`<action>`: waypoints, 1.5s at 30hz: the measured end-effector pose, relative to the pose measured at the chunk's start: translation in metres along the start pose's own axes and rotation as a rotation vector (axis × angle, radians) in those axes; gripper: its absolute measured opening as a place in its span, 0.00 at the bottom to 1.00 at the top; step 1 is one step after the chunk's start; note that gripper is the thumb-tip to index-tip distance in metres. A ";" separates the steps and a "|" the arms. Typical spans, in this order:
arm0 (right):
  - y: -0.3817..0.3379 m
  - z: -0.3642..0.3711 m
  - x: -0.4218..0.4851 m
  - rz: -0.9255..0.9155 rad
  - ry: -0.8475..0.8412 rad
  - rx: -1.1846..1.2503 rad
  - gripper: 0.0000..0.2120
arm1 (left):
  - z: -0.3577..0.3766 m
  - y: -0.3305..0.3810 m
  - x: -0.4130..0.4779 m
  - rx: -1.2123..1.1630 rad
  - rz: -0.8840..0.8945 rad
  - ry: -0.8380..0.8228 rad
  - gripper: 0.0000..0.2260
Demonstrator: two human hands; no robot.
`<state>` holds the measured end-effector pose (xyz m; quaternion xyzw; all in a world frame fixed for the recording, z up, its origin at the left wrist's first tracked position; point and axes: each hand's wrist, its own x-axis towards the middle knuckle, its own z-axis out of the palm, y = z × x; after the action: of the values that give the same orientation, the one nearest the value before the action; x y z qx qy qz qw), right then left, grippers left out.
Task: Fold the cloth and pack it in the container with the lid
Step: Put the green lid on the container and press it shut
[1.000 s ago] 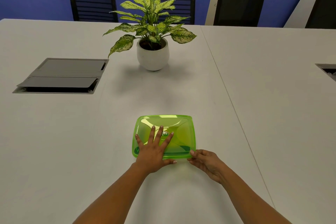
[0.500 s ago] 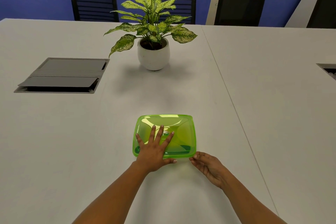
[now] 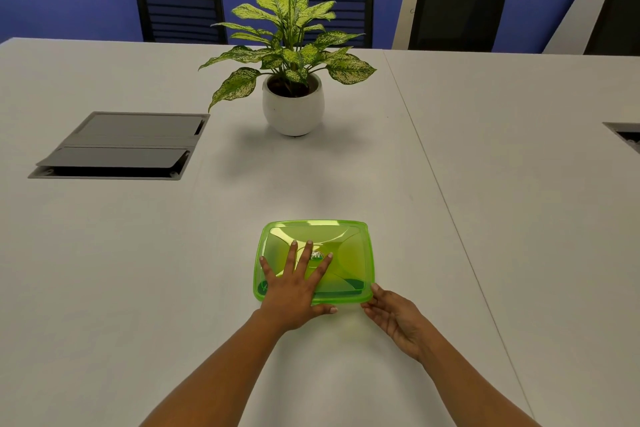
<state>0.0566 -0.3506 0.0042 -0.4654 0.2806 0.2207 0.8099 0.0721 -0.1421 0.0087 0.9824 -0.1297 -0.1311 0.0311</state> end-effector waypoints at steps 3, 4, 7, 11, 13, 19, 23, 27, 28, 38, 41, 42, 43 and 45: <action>-0.003 0.007 0.003 -0.005 0.045 -0.099 0.07 | 0.000 0.000 0.000 0.006 0.001 0.000 0.42; -0.003 0.008 0.005 -0.011 0.057 -0.125 0.08 | 0.000 0.000 0.000 0.006 0.000 0.000 0.42; -0.002 0.011 0.006 -0.028 0.061 -0.143 0.07 | 0.001 0.000 0.000 0.006 -0.001 0.004 0.42; -0.002 0.012 0.005 -0.054 0.074 -0.167 0.08 | 0.001 0.000 0.000 0.006 0.003 0.003 0.41; -0.004 0.012 0.005 -0.045 0.068 -0.197 0.08 | 0.001 0.000 0.000 0.004 0.004 0.005 0.41; -0.023 0.004 0.003 0.118 -0.083 -0.357 0.09 | 0.001 -0.002 -0.002 0.000 0.035 -0.001 0.42; -0.041 0.010 0.010 0.031 -0.039 -0.549 0.09 | 0.000 -0.006 -0.004 -0.028 0.066 -0.005 0.42; -0.049 0.024 0.022 -0.087 0.053 -0.555 0.18 | 0.002 -0.008 -0.006 -0.032 0.094 0.010 0.37; -0.049 0.026 0.026 -0.111 0.081 -0.571 0.19 | 0.002 -0.008 -0.007 -0.043 0.097 0.011 0.36; -0.059 0.034 0.034 -0.111 0.102 -0.572 0.20 | -0.029 -0.002 0.015 -0.135 0.024 0.122 0.23; -0.065 0.036 0.036 -0.083 0.070 -0.600 0.21 | -0.035 0.001 0.028 -0.176 0.004 0.075 0.25; -0.066 0.036 0.036 -0.071 0.054 -0.616 0.21 | -0.038 0.002 0.032 -0.215 -0.015 0.051 0.26; -0.068 0.037 0.036 -0.059 0.037 -0.636 0.21 | -0.041 0.004 0.036 -0.251 -0.032 0.031 0.26; -0.070 0.038 0.037 -0.040 0.003 -0.679 0.22 | -0.046 0.007 0.045 -0.291 -0.055 -0.003 0.25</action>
<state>0.1369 -0.3464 0.0401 -0.7142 0.1834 0.2849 0.6125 0.1244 -0.1590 0.0420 0.9705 -0.0822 -0.1508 0.1695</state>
